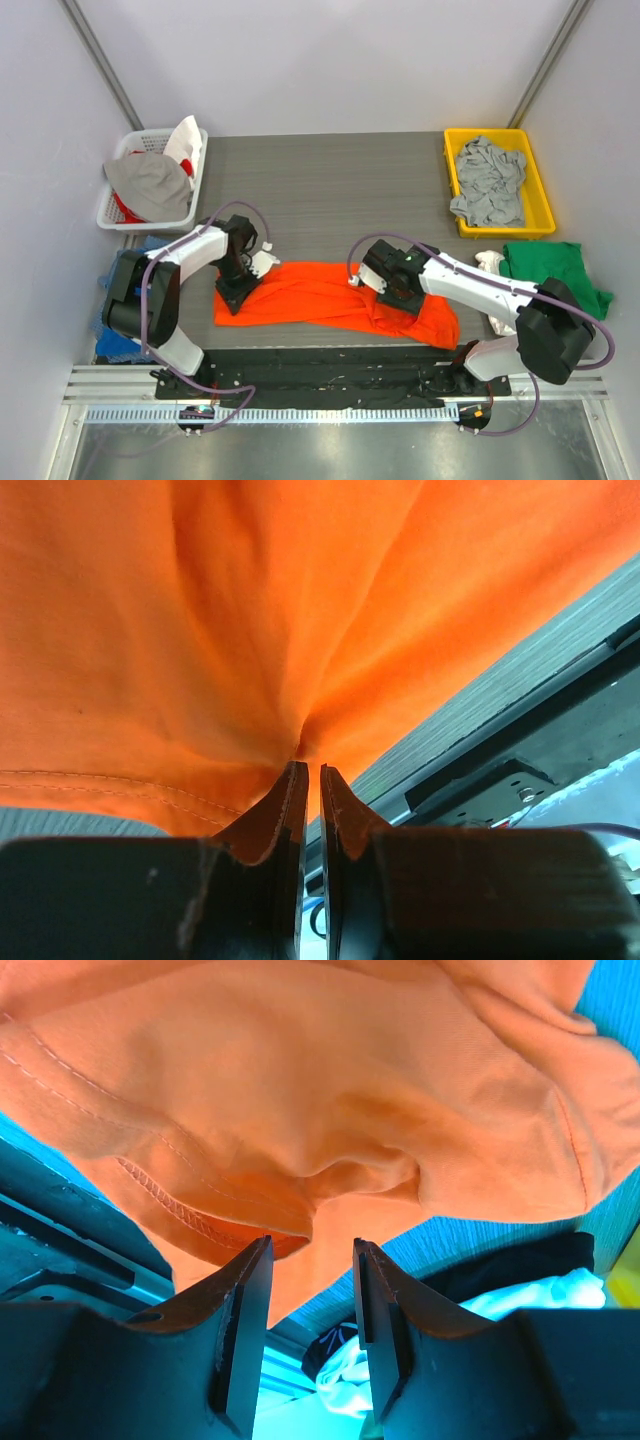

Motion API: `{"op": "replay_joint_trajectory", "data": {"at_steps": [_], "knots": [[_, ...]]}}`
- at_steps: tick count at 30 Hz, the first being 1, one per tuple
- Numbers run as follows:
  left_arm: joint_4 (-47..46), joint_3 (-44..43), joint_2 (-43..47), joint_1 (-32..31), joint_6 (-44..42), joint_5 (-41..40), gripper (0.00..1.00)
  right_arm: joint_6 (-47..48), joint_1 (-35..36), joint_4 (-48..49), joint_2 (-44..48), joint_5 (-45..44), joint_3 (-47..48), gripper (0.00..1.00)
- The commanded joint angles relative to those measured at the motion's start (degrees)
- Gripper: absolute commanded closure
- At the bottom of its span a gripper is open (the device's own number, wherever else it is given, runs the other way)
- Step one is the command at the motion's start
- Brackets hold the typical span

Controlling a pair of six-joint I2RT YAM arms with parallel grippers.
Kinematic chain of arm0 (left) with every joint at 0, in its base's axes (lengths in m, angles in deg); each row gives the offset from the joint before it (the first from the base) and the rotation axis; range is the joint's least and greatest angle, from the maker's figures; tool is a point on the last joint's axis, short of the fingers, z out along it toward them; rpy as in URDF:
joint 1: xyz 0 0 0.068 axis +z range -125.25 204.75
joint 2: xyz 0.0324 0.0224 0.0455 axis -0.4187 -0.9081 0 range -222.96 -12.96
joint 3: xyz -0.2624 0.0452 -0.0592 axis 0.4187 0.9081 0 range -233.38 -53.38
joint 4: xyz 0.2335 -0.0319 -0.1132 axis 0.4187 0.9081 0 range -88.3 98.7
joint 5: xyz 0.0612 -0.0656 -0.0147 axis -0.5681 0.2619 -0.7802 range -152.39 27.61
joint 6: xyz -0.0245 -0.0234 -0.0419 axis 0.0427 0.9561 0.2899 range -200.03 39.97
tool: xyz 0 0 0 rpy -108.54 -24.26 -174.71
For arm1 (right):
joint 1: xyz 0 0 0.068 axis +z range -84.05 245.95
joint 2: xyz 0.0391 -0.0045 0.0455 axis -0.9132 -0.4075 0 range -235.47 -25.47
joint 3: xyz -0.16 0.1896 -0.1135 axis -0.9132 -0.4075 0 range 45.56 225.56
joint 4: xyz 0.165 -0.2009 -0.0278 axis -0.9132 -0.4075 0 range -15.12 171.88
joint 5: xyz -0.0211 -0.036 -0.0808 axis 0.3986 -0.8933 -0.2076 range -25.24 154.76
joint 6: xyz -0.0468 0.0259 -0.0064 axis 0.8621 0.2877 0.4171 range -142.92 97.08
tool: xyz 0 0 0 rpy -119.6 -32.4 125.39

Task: Fold and stack the t-shirts
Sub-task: Fold the tshirt

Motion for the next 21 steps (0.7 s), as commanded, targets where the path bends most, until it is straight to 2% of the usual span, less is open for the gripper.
{"op": "replay_joint_trajectory", "data": {"at_steps": [1, 10, 21], "knots": [[0.2, -0.6, 3.5, -0.1, 0.2, 0.2, 0.86, -1.0, -0.6, 1.1, 2.5, -1.9, 0.3, 0.55], [-0.6, -4.0, 7.2, -0.1, 2.1, 2.1, 0.82, -1.3, -1.8, 2.3, 4.2, -3.5, 0.3, 0.54], [-5.7, -4.5, 0.6, -0.1, 2.6, 0.6, 0.82, -1.8, -3.0, 3.7, 4.7, -1.9, -0.7, 0.51]]}}
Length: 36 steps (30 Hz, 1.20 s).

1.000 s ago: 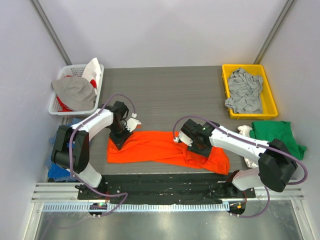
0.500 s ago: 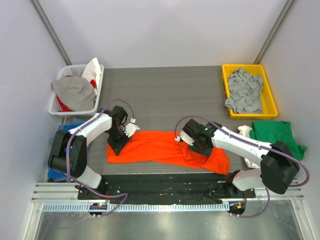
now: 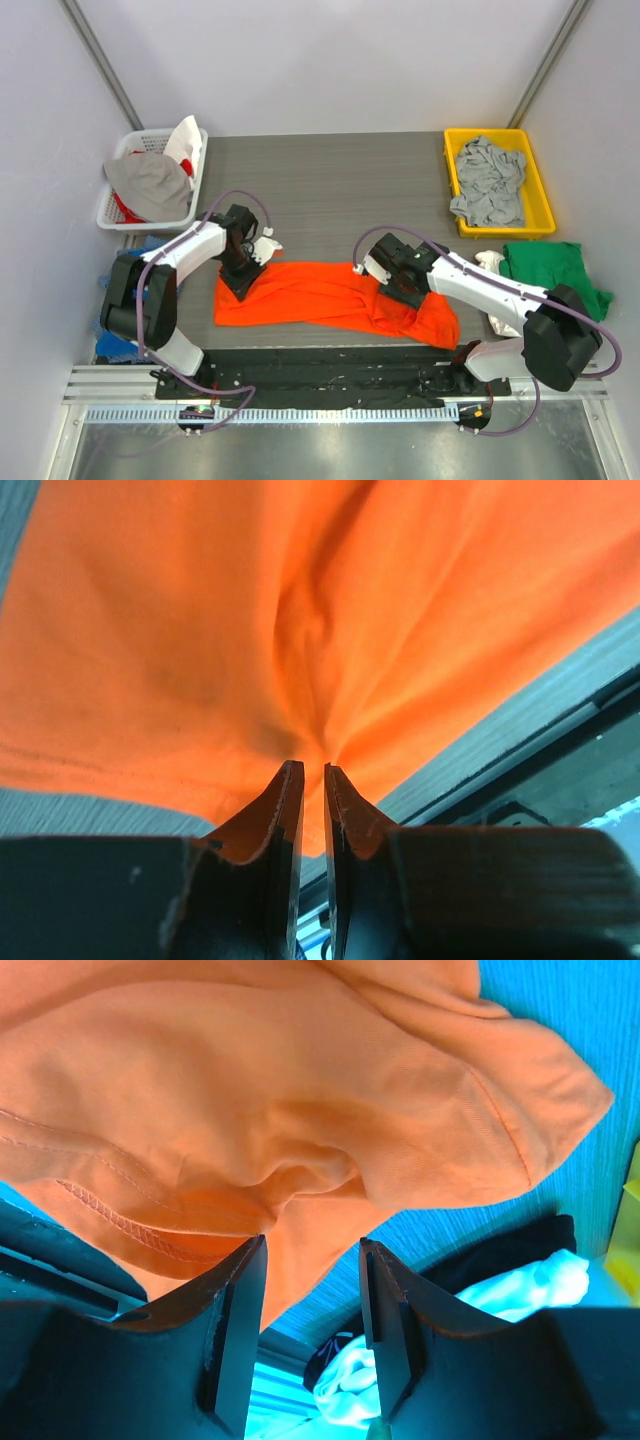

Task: Fold and stack the t-shirts
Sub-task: Fold the tshirt

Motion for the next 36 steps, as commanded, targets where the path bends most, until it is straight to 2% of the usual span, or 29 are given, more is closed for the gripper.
{"op": "replay_joint_trajectory", "data": {"at_steps": [1, 16, 36], "knots": [[-2.4, -1.5, -1.6, -0.1, 0.2, -0.1, 0.82, -0.6, -0.1, -0.2, 2.5, 1.1, -0.3, 0.51], [-3.9, -1.9, -4.4, -0.1, 0.2, -2.3, 0.83, 1.1, -0.1, -5.1, 5.1, 8.7, 1.2, 0.52], [-3.7, -4.0, -7.4, -0.1, -0.4, -3.2, 0.83, 4.4, -0.2, -1.9, 0.0, 8.4, -0.7, 0.53]]}}
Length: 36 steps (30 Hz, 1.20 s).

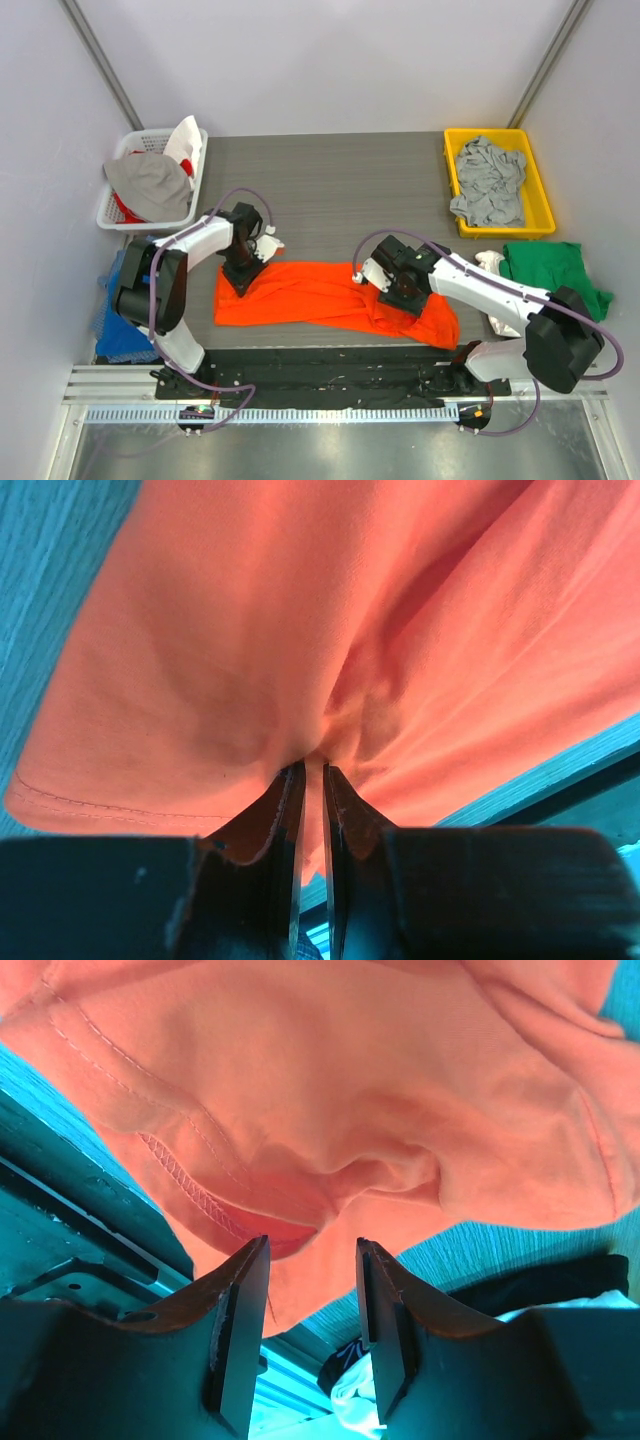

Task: Fold and stack the t-shirts
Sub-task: Fold the tshirt

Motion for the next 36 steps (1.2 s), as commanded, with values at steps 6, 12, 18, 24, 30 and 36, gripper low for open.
{"op": "replay_joint_trajectory", "data": {"at_steps": [6, 12, 18, 24, 30, 36], "knots": [[-0.9, -1.8, -0.8, 0.0, -0.8, -0.3, 0.84, 2.3, -0.4, 2.2, -3.0, 1.1, -0.8, 0.55], [-1.0, -1.8, -1.4, 0.0, -1.1, -1.0, 0.84, 3.3, -0.7, 2.6, -4.5, 1.4, -1.2, 0.66], [-1.5, -2.1, -2.2, -0.1, -1.0, -0.9, 0.84, 3.4, -0.8, 1.2, -4.3, 0.8, -0.8, 0.93], [-1.3, -2.2, -2.3, -0.1, -1.0, -0.8, 0.84, 3.9, -0.7, -5.0, -1.3, 0.9, 1.3, 0.99], [-1.1, -2.9, -3.1, -0.1, -0.6, -0.9, 0.84, 4.7, -0.7, -11.4, 1.6, 2.1, 2.1, 0.99], [-0.8, -3.8, -4.2, -0.1, -0.5, -1.1, 0.84, 5.4, -0.7, -15.0, 2.6, 3.4, 2.8, 0.99]]}}
